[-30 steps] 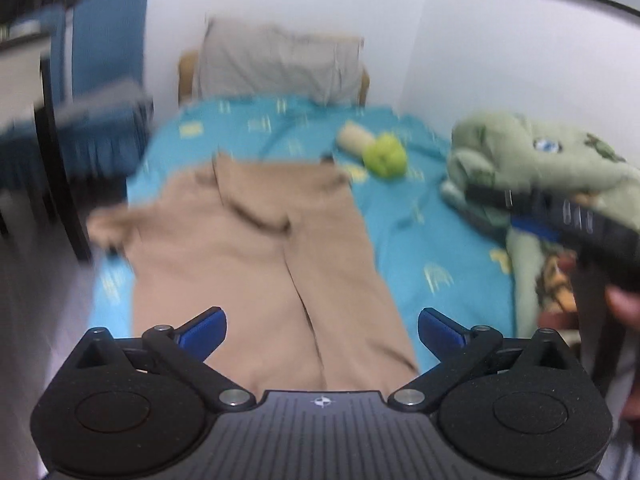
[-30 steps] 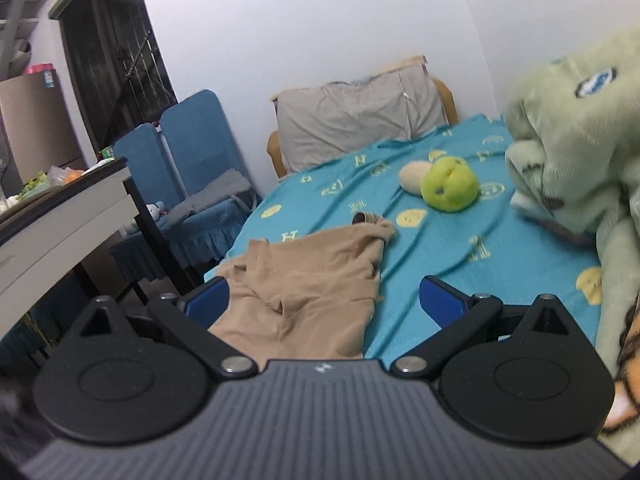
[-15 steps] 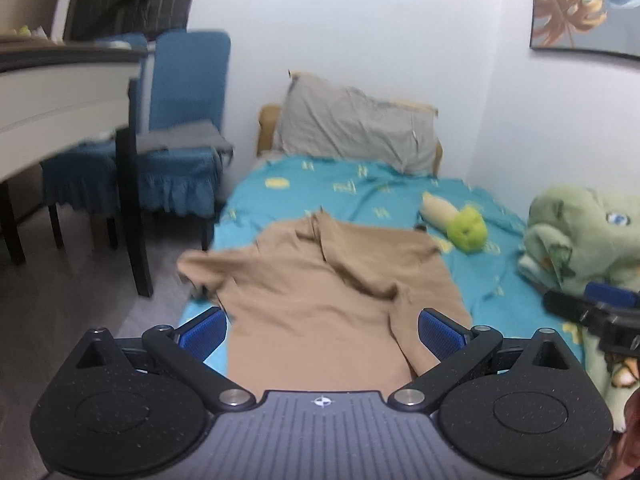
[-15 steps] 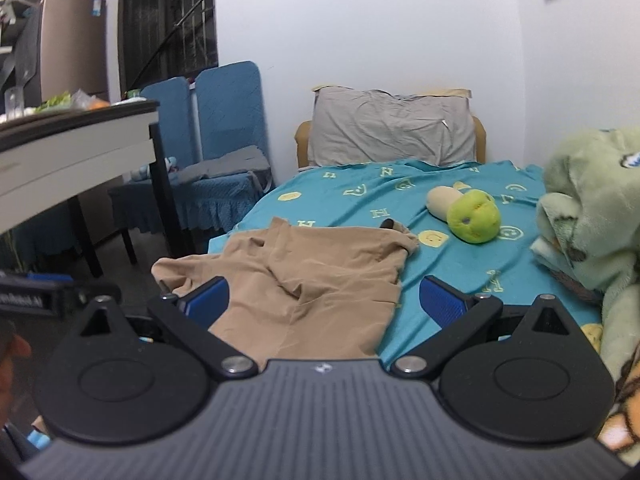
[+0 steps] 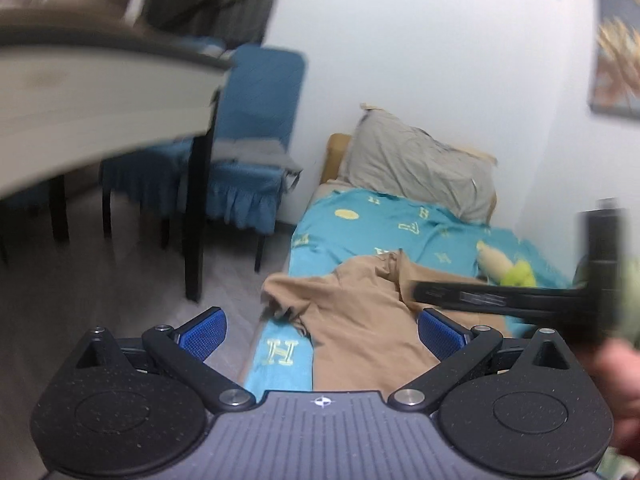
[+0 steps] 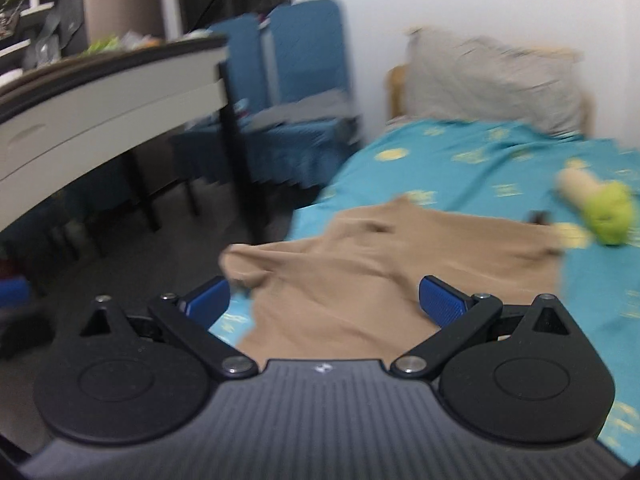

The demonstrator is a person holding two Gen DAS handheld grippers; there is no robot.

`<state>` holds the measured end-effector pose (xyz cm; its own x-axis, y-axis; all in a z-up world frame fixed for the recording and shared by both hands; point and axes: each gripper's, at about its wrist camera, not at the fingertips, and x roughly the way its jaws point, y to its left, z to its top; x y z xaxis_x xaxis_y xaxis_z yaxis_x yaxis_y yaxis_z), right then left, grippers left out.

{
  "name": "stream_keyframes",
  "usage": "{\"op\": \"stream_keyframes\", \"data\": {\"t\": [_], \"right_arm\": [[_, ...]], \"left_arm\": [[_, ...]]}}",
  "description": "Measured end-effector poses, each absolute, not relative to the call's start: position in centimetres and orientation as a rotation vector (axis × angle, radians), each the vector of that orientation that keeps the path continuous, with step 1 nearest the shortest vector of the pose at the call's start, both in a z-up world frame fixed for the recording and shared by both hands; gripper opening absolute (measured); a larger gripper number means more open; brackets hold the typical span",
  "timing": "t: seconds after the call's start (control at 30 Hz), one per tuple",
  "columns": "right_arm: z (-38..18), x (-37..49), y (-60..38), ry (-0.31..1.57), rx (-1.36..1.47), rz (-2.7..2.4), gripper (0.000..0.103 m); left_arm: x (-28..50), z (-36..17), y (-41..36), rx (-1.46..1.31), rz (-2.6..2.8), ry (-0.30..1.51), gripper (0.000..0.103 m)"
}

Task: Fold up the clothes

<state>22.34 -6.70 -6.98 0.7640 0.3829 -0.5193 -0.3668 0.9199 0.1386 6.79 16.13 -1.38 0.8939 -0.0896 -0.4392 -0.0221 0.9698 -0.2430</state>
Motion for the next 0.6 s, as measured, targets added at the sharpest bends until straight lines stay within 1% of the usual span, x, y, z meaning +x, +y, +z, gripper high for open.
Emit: {"op": "stream_keyframes", "data": {"t": [0.17,0.27,0.37,0.4,0.43,0.47,0.53,0.57,0.6], "right_arm": [[-9.7,29.2,1.0,0.628,-0.053,0.505,0.102],[-11.5,32.3,4.9,0.651,-0.098,0.560,0.102],[-13.9,34.7,7.9,0.704,-0.169,0.562,0.090],[-14.6,35.2,8.5,0.716,-0.196,0.559,0.075],[-15.3,35.6,9.2,0.725,-0.230,0.547,0.064],[-16.0,35.9,9.6,0.735,-0.273,0.528,0.058],[-16.6,36.3,9.6,0.748,-0.320,0.467,0.015],[-16.6,36.5,9.3,0.749,-0.317,0.432,0.012],[-16.1,36.6,8.4,0.741,-0.262,0.416,0.013]], "left_arm": [[8.9,-3.5,19.0,-0.358,0.036,0.508,0.103],[10.3,-4.6,19.6,-0.357,0.076,0.508,0.103],[11.7,-5.7,19.9,-0.354,0.123,0.527,0.103],[12.0,-6.0,20.2,-0.366,0.128,0.536,0.103],[12.4,-6.4,20.4,-0.377,0.133,0.545,0.103],[12.7,-6.7,20.7,-0.388,0.138,0.554,0.103],[12.9,-6.9,20.8,-0.392,0.145,0.565,0.103],[12.9,-6.9,20.9,-0.392,0.146,0.567,0.103],[12.9,-7.0,20.9,-0.392,0.147,0.569,0.103]]}}
